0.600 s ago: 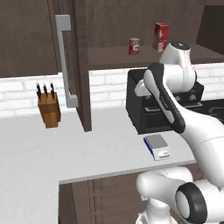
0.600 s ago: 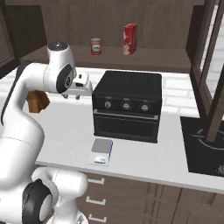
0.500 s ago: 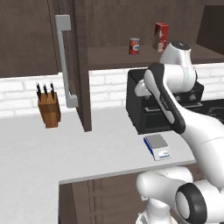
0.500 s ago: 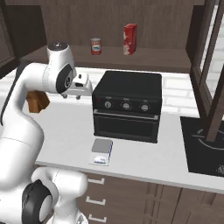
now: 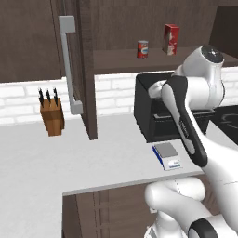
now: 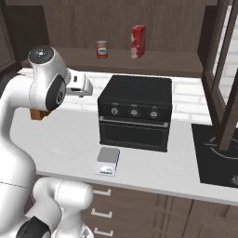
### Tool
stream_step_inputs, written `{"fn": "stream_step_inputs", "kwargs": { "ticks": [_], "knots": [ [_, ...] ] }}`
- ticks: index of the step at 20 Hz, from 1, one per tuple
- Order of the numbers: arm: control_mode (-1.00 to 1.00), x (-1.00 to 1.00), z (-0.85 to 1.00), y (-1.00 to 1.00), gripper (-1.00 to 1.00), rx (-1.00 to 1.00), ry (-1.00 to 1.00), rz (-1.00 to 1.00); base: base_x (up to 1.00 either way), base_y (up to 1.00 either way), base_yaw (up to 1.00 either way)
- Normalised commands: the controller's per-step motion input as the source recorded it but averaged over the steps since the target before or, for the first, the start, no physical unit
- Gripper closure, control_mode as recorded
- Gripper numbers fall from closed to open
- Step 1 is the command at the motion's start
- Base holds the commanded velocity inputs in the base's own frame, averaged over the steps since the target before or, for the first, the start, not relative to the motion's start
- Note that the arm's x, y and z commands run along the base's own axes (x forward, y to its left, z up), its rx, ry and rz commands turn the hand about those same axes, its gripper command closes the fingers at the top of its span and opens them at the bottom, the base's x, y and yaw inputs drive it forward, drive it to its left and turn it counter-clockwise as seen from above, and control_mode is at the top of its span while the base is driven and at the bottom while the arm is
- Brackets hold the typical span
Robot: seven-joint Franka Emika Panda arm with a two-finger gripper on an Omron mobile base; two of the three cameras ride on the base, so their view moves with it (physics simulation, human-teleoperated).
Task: Pick the canned food and place it on the digital scale for weighing, and close the cabinet.
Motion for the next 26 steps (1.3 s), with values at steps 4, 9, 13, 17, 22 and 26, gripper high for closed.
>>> {"fn": "stream_step_inputs", "kwargs": {
  "ticks": [4, 9, 13, 17, 22, 26],
  "knots": [
    [-1.00, -0.19, 0.68, 0.00, -1.00, -0.01, -0.22, 0.00, 0.00, 0.00, 0.00],
    [-1.00, -0.14, 0.60, 0.00, -1.00, -0.02, -0.17, 0.00, 0.00, 0.00, 0.00],
    [-1.00, -0.02, 0.41, 0.00, -1.00, -0.03, -0.20, 0.00, 0.00, 0.00, 0.00],
    [-1.00, 0.04, 0.30, 0.00, -1.00, -0.01, -0.15, 0.00, 0.00, 0.00, 0.00],
    [-1.00, 0.01, 0.59, 0.00, -1.00, 0.00, -0.05, 0.00, 0.00, 0.00, 0.00],
    [-1.00, 0.21, 0.32, 0.00, -1.00, 0.00, 0.02, -0.03, 0.00, 0.00, 0.00]
  ]
}}
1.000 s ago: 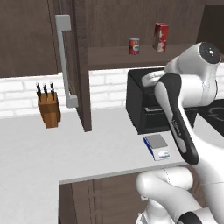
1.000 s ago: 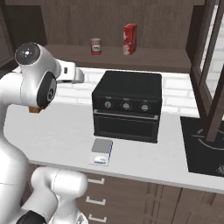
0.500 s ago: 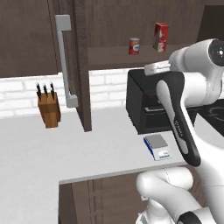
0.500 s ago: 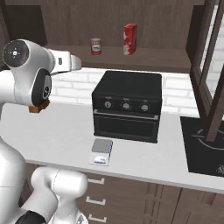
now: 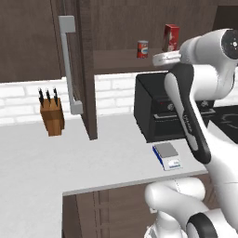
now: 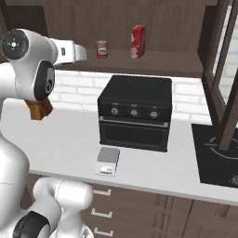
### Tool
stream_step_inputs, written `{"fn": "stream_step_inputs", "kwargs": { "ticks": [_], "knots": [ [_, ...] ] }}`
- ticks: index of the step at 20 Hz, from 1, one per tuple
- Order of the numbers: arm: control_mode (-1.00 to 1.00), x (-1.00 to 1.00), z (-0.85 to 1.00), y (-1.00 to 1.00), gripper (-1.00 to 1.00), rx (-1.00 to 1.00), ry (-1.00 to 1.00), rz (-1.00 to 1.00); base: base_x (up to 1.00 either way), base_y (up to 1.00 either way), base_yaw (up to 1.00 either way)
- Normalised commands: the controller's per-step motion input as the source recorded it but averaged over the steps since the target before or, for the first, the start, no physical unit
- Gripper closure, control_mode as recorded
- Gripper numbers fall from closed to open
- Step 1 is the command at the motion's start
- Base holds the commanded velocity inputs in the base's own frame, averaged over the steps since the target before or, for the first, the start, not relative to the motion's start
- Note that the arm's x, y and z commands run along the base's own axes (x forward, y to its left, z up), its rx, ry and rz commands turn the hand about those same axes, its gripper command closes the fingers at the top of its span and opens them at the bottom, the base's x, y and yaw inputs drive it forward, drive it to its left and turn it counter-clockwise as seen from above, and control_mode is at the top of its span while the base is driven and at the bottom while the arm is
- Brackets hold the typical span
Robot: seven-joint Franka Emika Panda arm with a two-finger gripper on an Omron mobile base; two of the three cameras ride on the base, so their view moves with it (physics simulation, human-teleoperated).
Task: Pick the canned food and place it on the digital scale for weighing, and close the cabinet.
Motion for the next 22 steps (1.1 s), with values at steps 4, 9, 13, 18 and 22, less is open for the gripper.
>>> {"fn": "stream_step_inputs", "kwargs": {
  "ticks": [4, 9, 13, 18, 22],
  "knots": [
    [-1.00, 0.27, 0.06, -0.07, -1.00, 0.00, 0.01, -0.01, 0.00, 0.00, 0.00],
    [-1.00, 0.60, 0.00, -0.19, -1.00, 0.00, 0.00, 0.02, 0.00, 0.00, 0.00],
    [-1.00, 0.49, -0.01, -0.23, -1.00, 0.00, 0.00, 0.02, 0.00, 0.00, 0.00],
    [-1.00, 0.46, -0.04, -0.05, -1.00, 0.00, 0.00, 0.00, 0.00, 0.00, 0.00],
    [-1.00, 0.54, 0.00, 0.00, -1.00, 0.00, 0.00, 0.00, 0.00, 0.00, 0.00]
  ]
}}
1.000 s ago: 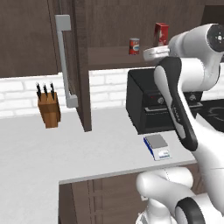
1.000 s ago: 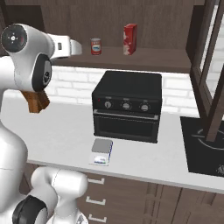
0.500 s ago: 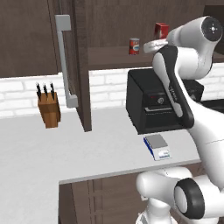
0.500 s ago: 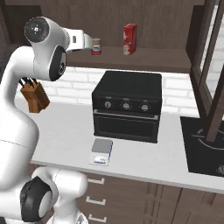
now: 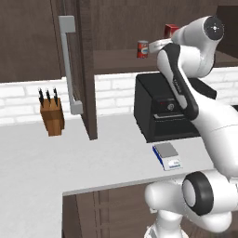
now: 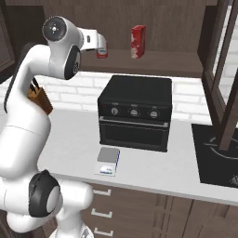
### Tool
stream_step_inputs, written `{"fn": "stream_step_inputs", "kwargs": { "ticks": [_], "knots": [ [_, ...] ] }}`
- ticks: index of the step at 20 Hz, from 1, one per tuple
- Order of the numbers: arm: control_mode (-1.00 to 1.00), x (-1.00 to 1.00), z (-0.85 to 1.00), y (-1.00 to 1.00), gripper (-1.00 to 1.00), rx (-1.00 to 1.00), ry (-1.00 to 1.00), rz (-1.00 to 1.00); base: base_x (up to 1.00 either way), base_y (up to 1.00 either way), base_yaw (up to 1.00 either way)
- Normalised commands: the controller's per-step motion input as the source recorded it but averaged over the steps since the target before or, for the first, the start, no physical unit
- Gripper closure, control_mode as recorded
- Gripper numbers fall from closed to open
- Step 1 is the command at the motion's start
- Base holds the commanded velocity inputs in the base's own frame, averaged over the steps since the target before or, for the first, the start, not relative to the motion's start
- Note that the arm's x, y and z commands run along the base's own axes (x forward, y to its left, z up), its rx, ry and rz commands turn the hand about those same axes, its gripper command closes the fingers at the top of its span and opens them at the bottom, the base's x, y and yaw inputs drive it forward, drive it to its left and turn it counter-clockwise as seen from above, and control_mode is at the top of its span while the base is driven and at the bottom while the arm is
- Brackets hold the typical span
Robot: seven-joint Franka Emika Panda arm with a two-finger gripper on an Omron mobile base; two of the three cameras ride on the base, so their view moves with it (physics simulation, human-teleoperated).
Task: Pick the canned food and place it on the digital scale for weighing, and close the cabinet.
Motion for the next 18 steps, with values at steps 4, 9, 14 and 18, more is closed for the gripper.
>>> {"fn": "stream_step_inputs", "kwargs": {
  "ticks": [4, 9, 14, 18],
  "knots": [
    [-1.00, 0.52, -0.01, 0.00, -1.00, 0.00, 0.00, 0.00, 0.00, 0.00, 0.00],
    [-1.00, 0.41, -0.16, 0.00, -1.00, 0.00, 0.00, 0.00, 0.00, 0.00, 0.00],
    [-1.00, 0.38, -0.17, 0.03, -1.00, 0.00, 0.02, -0.01, 0.00, 0.00, 0.00],
    [-1.00, 0.39, -0.09, 0.03, -1.00, 0.00, 0.02, 0.00, 0.00, 0.00, 0.00]
  ]
}}
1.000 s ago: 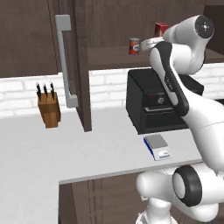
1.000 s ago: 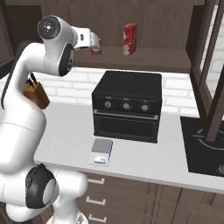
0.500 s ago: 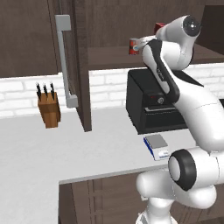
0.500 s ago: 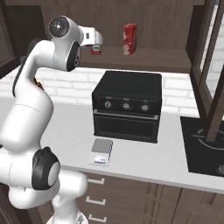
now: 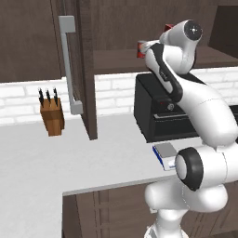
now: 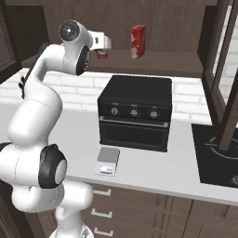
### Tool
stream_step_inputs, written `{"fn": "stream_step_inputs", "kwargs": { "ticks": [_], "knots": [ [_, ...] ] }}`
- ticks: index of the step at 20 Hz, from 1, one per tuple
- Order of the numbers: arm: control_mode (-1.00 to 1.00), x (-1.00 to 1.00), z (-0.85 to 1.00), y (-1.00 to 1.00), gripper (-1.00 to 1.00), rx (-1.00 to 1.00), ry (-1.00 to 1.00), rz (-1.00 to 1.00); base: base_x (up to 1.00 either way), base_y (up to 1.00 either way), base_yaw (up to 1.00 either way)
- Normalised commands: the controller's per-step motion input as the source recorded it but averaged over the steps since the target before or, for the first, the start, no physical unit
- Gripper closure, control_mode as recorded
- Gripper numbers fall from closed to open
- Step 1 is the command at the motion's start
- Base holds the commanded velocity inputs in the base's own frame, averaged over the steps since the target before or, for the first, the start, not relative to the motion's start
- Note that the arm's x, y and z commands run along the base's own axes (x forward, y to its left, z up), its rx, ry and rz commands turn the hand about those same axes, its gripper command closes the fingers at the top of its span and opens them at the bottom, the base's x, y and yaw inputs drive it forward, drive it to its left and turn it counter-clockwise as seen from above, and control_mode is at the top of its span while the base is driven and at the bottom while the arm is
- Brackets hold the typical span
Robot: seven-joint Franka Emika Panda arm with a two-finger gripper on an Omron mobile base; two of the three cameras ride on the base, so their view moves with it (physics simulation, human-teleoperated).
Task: Pick the canned food and place it on the digital scale for weighing, and close the cabinet.
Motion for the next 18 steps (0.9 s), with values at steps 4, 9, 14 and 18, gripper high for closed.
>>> {"fn": "stream_step_inputs", "kwargs": {
  "ticks": [4, 9, 14, 18],
  "knots": [
    [-1.00, 0.41, -0.01, 0.03, -1.00, 0.00, 0.01, 0.00, 0.00, 0.00, 0.00],
    [-1.00, 0.37, 0.00, 0.00, -1.00, 0.00, 0.00, 0.00, 0.00, 0.00, 0.00],
    [-1.00, 0.35, -0.03, 0.03, -1.00, 0.00, 0.00, 0.00, 0.00, 0.00, 0.00],
    [-1.00, 0.32, -0.11, 0.04, -1.00, 0.00, 0.00, -0.01, 0.00, 0.00, 0.00]
  ]
}}
